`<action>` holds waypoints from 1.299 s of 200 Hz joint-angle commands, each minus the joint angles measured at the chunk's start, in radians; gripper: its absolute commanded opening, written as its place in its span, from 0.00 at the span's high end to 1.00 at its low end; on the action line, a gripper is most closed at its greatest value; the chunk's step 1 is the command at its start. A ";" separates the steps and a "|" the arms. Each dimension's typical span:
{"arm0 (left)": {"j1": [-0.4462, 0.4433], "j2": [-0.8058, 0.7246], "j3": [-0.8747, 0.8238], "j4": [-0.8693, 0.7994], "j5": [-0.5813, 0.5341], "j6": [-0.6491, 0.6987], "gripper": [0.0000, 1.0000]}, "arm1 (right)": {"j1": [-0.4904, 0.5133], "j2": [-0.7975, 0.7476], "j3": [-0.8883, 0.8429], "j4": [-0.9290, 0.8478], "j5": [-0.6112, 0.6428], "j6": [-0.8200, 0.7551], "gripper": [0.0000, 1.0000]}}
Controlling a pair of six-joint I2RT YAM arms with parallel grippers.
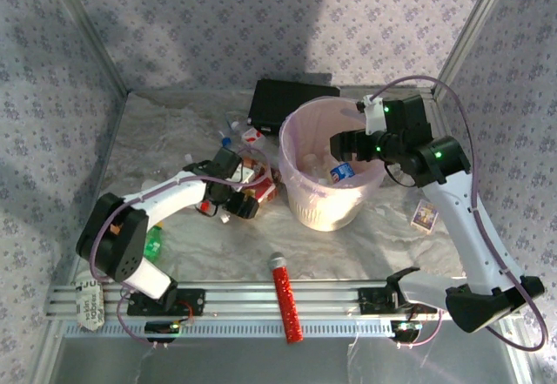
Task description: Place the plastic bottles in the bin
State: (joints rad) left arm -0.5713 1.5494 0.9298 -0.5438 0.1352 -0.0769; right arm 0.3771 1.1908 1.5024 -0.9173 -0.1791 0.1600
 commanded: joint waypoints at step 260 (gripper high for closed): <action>0.002 -0.674 0.027 0.117 -0.015 -0.438 0.62 | 0.332 0.340 0.413 0.278 -0.150 0.053 0.01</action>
State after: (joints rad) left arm -0.5648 0.9363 0.9977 -0.5861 0.0376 -0.4461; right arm 0.6724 1.4475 1.8263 -0.6399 -0.3553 0.1955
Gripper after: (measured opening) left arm 0.586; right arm 0.979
